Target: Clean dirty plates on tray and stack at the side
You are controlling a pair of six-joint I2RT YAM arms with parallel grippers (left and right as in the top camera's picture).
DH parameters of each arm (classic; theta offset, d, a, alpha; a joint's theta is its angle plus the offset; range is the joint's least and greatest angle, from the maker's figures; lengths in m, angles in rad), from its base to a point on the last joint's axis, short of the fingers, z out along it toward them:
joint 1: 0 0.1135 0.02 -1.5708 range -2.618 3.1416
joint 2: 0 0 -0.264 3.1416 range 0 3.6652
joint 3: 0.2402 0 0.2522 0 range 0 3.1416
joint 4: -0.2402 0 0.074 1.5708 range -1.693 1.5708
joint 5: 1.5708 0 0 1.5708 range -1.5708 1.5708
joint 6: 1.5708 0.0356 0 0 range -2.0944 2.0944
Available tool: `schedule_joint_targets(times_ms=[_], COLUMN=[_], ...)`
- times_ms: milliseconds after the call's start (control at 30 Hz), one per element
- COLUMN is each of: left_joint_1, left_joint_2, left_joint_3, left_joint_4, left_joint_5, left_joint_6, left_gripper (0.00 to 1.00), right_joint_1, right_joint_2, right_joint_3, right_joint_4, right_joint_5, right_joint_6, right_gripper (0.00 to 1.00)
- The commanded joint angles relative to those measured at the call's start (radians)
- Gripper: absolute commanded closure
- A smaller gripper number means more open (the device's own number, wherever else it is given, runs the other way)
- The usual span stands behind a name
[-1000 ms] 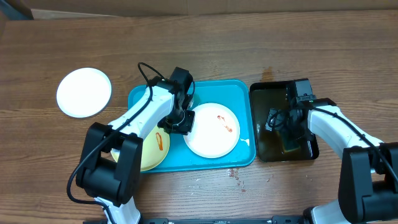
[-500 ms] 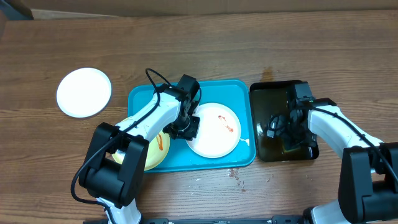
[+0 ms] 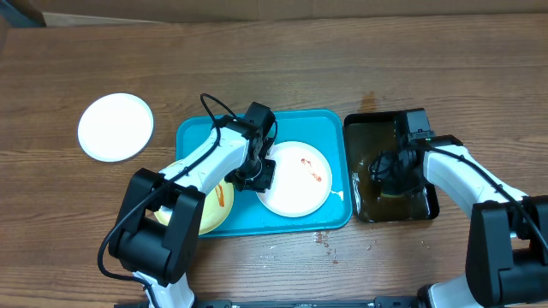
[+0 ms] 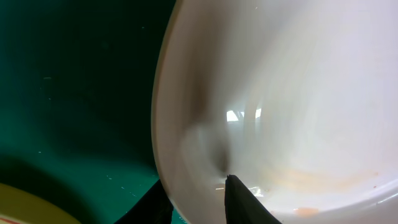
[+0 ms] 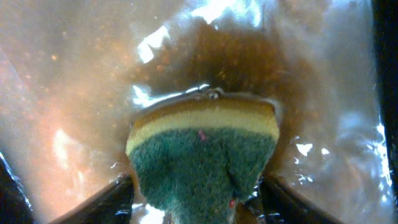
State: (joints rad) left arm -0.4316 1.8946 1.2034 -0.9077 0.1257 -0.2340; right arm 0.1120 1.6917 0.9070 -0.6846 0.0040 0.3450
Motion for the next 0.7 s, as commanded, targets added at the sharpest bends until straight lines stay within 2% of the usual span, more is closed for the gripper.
schedule_joint_targets(times_ms=[0, 100, 200, 233, 267, 300, 367, 433, 567, 633, 667], left_joint_1=[-0.002, -0.002, -0.002, -0.002, -0.002, -0.002, -0.002, -0.002, -0.002, -0.002, -0.002], left_joint_2=[0.008, 0.008, 0.008, 0.008, 0.008, 0.008, 0.008, 0.008, 0.008, 0.008, 0.008], left_joint_3=[-0.005, -0.005, -0.005, -0.005, -0.005, -0.005, -0.005, -0.005, -0.005, -0.005, -0.005], left_joint_4=[0.003, 0.002, 0.002, 0.002, 0.002, 0.001, 0.000, -0.001, 0.000, 0.000, 0.000], left_joint_5=[-0.002, -0.002, -0.002, -0.002, -0.002, -0.002, -0.002, -0.002, -0.002, -0.002, -0.002], left_joint_6=[-0.014, -0.014, -0.014, -0.014, -0.014, -0.014, -0.013, -0.013, -0.014, -0.013, -0.014], left_gripper=[0.71, 0.71, 0.71, 0.71, 0.71, 0.71, 0.71, 0.71, 0.71, 0.71, 0.71], right_joint_1=[-0.004, -0.004, -0.004, -0.004, -0.004, -0.004, -0.004, -0.004, -0.004, -0.004, -0.002], right_joint_2=[0.019, 0.019, 0.019, 0.019, 0.019, 0.019, 0.019, 0.019, 0.019, 0.019, 0.019], right_joint_3=[-0.021, -0.021, -0.021, -0.021, -0.021, -0.021, -0.021, -0.021, -0.021, -0.021, -0.021], right_joint_4=[0.015, 0.038, 0.055, 0.060, 0.065, 0.070, 0.072, 0.058, -0.056, -0.121, -0.148], right_joint_5=[-0.005, -0.005, -0.005, -0.005, -0.005, -0.005, -0.005, -0.005, -0.005, -0.006, -0.009], right_joint_6=[0.026, 0.026, 0.026, 0.026, 0.026, 0.024, 0.016, 0.014, 0.015, 0.020, 0.020], right_gripper=[0.32, 0.34, 0.63, 0.71, 0.74, 0.69, 0.21, 0.09, 0.08, 0.14, 0.21])
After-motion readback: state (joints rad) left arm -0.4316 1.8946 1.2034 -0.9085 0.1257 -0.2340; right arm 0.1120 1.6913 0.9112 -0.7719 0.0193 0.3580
